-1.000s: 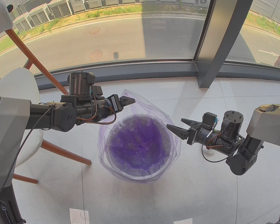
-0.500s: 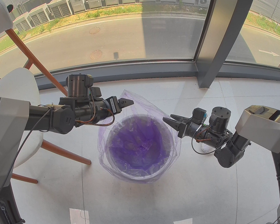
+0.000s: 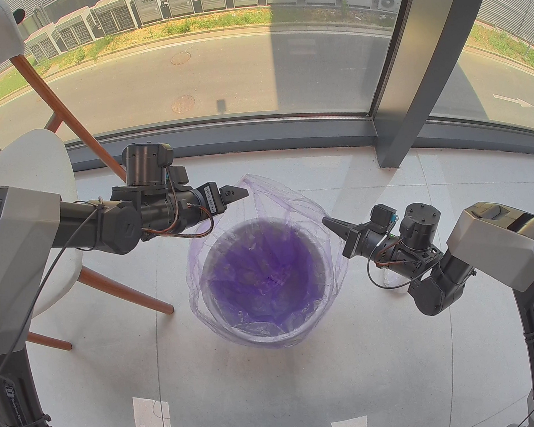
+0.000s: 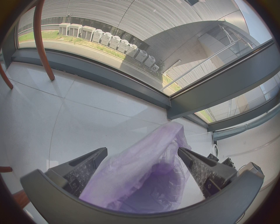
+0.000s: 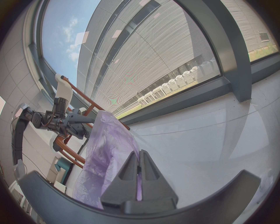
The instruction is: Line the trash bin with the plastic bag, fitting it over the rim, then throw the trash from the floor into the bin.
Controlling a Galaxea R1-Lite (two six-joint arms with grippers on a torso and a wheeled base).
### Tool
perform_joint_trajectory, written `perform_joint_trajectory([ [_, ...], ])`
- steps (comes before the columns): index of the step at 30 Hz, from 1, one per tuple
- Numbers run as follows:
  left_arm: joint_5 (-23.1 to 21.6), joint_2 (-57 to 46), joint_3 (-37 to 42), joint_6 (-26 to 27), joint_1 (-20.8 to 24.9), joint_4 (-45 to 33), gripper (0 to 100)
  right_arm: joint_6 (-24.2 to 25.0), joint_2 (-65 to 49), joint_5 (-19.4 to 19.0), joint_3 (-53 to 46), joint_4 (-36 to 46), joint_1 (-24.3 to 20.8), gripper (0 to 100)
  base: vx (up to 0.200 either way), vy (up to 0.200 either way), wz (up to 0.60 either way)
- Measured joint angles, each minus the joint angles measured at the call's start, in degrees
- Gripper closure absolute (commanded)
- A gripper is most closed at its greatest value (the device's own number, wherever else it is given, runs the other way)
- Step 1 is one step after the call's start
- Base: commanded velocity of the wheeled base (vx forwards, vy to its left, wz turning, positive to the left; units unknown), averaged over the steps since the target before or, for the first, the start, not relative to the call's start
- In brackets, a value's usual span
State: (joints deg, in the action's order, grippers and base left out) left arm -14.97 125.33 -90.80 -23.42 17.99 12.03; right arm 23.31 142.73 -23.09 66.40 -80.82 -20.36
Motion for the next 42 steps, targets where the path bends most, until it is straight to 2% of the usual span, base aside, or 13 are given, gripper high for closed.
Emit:
perform_joint_trajectory([
  [11, 0.41, 7.25, -2.08, -0.45, -1.73, 4.25, 0, 3.64, 2.65, 0.13, 2.47, 0.06, 1.51, 100, 0.0, 0.0, 0.0],
  [23, 1.89, 13.07, -6.41, -7.7, -2.32, 4.22, 0, 5.81, 5.95, 0.18, 2.67, 0.06, 2.15, 100, 0.0, 0.0, 0.0],
  [32, 2.04, 16.42, -7.58, -10.19, -3.75, 4.36, 0, 8.0, 8.16, 0.45, 2.78, 0.0, 2.28, 100, 0.0, 0.0, 0.0],
  [42, 2.06, 16.9, -8.81, -14.13, -4.55, 4.44, 0, 8.25, 8.96, 0.6, 2.86, -0.66, 2.08, 100, 0.0, 0.0, 0.0],
])
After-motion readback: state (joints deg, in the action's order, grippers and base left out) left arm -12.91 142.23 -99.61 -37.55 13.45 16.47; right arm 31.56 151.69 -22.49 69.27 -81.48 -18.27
